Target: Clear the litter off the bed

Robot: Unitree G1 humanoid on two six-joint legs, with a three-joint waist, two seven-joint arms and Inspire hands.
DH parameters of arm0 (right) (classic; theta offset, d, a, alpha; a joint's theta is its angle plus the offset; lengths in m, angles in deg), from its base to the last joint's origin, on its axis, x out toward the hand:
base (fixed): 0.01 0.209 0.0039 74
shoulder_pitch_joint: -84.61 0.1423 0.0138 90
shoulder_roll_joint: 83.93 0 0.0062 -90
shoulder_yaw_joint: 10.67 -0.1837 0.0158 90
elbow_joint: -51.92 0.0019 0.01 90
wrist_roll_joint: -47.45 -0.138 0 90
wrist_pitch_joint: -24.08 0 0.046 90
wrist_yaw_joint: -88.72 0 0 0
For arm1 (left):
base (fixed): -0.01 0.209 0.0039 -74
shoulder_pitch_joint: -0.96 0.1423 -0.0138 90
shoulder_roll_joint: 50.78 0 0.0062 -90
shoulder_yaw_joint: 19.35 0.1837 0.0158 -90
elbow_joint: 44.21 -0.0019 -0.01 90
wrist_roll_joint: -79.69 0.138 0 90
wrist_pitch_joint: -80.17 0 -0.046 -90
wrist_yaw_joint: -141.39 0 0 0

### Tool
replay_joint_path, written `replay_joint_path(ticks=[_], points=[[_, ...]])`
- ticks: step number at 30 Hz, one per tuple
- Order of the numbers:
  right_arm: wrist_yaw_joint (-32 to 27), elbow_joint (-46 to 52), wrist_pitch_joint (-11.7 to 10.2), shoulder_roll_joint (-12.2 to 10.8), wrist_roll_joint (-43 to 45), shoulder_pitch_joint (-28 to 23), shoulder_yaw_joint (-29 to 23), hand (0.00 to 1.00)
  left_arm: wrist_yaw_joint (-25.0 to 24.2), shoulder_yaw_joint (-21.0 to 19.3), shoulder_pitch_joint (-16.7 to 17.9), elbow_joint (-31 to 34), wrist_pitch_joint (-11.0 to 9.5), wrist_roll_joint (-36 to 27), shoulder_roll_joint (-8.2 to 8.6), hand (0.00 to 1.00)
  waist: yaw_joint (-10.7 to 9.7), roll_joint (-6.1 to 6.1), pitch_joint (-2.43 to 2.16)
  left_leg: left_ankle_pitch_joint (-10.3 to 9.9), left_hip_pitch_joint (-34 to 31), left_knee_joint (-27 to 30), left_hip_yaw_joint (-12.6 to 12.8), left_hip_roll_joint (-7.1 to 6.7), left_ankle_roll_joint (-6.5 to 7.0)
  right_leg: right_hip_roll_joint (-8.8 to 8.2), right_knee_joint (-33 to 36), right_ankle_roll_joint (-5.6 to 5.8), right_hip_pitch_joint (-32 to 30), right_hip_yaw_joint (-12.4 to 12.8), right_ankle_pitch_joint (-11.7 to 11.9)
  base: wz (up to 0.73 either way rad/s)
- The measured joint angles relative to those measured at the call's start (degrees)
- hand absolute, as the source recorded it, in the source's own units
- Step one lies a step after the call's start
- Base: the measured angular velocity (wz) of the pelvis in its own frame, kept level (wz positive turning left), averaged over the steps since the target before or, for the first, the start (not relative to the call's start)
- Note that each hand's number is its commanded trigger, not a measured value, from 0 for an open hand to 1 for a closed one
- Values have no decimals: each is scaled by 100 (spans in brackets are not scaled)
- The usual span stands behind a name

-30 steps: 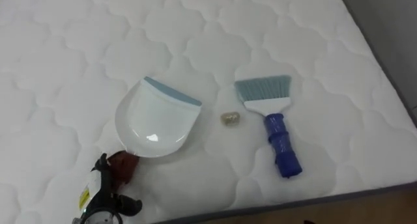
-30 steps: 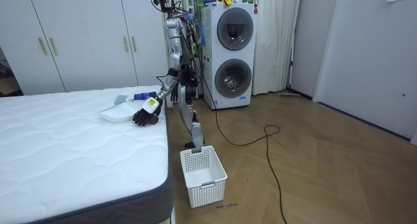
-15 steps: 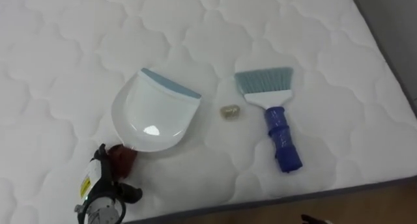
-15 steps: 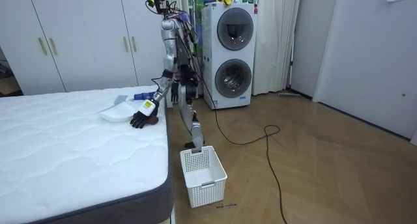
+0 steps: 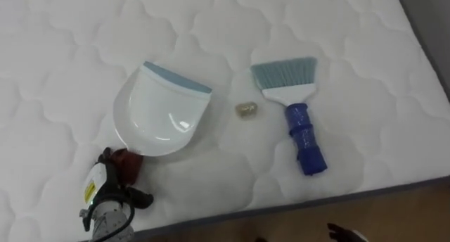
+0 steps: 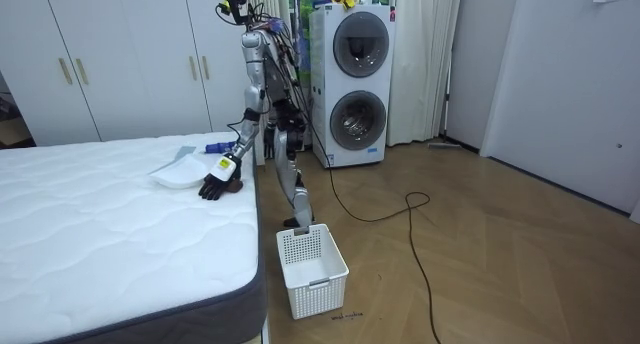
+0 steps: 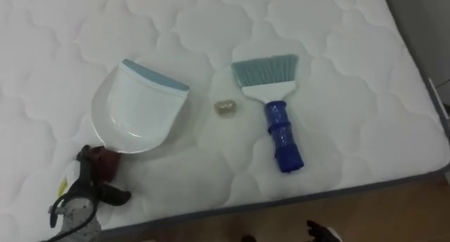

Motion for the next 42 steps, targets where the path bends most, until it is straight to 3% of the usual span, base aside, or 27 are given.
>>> replay_joint_path(ticks=[1, 5, 11, 17, 22, 23, 24, 25, 26, 27, 28, 30, 31, 32, 33, 37, 42], points=[[-8, 0, 3, 0, 0, 2, 14, 0, -29, 0, -16, -4, 12, -28, 0, 100, 0, 9, 4, 0, 0, -1, 1, 0, 0, 0, 0, 0, 0, -2, 0, 0], [-66, 2, 67, -3, -7, 44, 92, 0, -82, 101, -194, -200, 79, -306, -50, 100, -34, 31, 22, 0, 5, -14, 20, -6, 0, -3, 3, 0, -1, -7, 0, 0], [-111, 39, 128, -7, -18, 54, 102, 0, -94, 228, -414, -355, 161, -588, -447, 100, -47, -9, 52, 32, 37, -24, 68, -20, 14, -35, 83, -2, -16, -3, 1, 0], [-117, 71, 193, -15, -15, 75, 103, 0, -106, 236, -572, -434, 309, -590, -537, 100, -51, -33, 69, 37, 71, -28, 85, -27, 22, -80, 119, 0, -15, -2, 0, -1], [-116, 71, 190, -10, -12, 108, 111, 0, -152, 287, -564, -453, 389, -583, -517, 100, -49, -31, 68, 42, 114, -34, 57, -28, 31, -93, 324, -1, -106, -1, -3, -6], [-119, 72, 185, -8, -12, 121, 106, 0, -237, 295, -516, -459, 406, -578, -496, 100, -36, -29, 67, 47, 145, -36, -1, -26, 39, -94, 507, -28, -200, -5, -19, -31], [-126, 75, 158, 3, -37, 138, 97, 0, -306, 296, -431, -457, 424, -576, -460, 100, -34, -12, 88, 48, 244, -45, -288, -14, 41, -62, 838, -141, -427, -16, -176, -39], [-155, 78, 119, -2, -43, 149, 104, 0, -316, 283, -395, -458, 431, -579, -455, 100, -21, 2, 95, 48, 267, -46, -462, -3, 41, 35, 754, -210, -513, 50, -163, -54], [-174, 89, 98, -20, -44, 202, 117, 0, -319, 163, -341, -459, 441, -581, -478, 100, 19, -83, 76, 41, 266, -6, -553, -29, 30, 242, 53, -407, -634, 143, 280, -34], [-202, 80, 92, 36, -63, 228, 115, 0, -356, 56, -264, -472, 452, -577, -466, 100, -38, 15, 98, 24, 255, -6, -451, -11, -34, 253, -85, -457, -603, -24, 735, -15], [-234, 71, 92, 41, -103, 212, 135, 0, -387, 42, -229, -487, 456, -572, -450, 100, -65, 38, 94, 57, 240, -16, -322, -14, -99, 235, -80, -464, -577, 2, 728, 15], [-296, 34, 98, 10, -345, 149, 296, 0, -501, 115, -230, -476, 432, -545, -452, 100, -109, 27, 106, 190, 104, -373, -35, 51, -190, 199, -73, -416, -545, 580, 700, 40], [-270, 34, 90, 5, -422, 134, 292, 0, -505, 157, -262, -471, 412, -506, -449, 100, -126, 29, 105, 338, 5, -512, -2, 109, -189, 197, -53, -363, -548, 658, 670, 52], [-228, 16, 73, -20, -627, 64, 287, 0, -501, 265, -336, -434, 353, -425, -449, 100, -98, -53, 83, 468, -22, -470, 198, 109, -50, 159, 73, -260, -607, 699, 596, 38], [-201, 16, 56, -10, -809, 70, 252, 0, -486, 302, -335, -434, 297, -329, -437, 100, -85, -85, 82, 486, -21, -401, 430, 93, -37, 125, 148, -239, -611, 585, 581, 20], [-182, 51, -16, -1, -1254, 98, 149, 0, -514, 469, -321, -453, 326, -289, -438, 100, -67, -118, 69, 448, 48, -255, 565, 12, 19, 49, 175, -232, -509, 303, 576, -12], [-262, 80, 50, 38, -1842, 199, -498, 0, -519, 390, -326, -391, 338, -133, -461, 100, -81, 41, 73, 268, -36, 18, 664, -25, 154, -10, 270, -158, -542, 306, 529, -12]])
